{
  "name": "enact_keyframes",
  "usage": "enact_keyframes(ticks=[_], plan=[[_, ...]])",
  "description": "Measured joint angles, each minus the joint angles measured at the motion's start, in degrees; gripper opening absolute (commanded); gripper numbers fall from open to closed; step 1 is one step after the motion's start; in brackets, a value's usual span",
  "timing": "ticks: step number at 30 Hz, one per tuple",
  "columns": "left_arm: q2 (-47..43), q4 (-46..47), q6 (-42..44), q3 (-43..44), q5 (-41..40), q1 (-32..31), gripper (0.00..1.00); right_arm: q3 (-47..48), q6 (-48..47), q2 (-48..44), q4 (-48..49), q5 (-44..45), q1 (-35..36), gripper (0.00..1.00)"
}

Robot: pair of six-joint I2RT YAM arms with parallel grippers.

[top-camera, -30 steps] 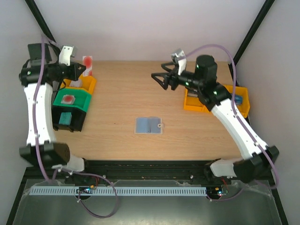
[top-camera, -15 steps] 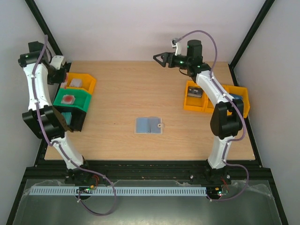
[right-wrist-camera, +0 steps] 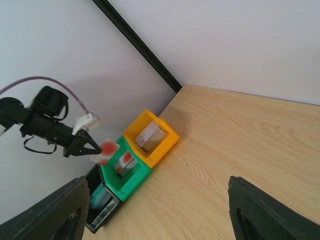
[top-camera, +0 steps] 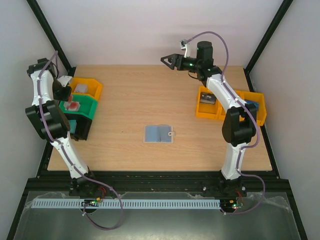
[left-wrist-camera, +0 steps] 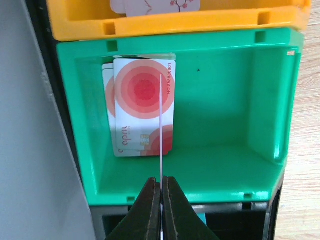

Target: Take the credit cards out of the card holder

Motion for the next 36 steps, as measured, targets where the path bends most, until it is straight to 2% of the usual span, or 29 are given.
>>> enact_keyframes(ticks=[8, 36], plan=[[4.28, 1.75, -0.94, -0.37, 4.52, 0.15, 0.02, 0.0, -0.09, 0.0, -0.22, -0.15, 0.02, 0.73], [7.96, 6.27, -4.22, -3.52, 5.9, 2.67, 0.02, 1.68, -1.07, 0.0, -1.95, -0.92, 0.07, 0.73]])
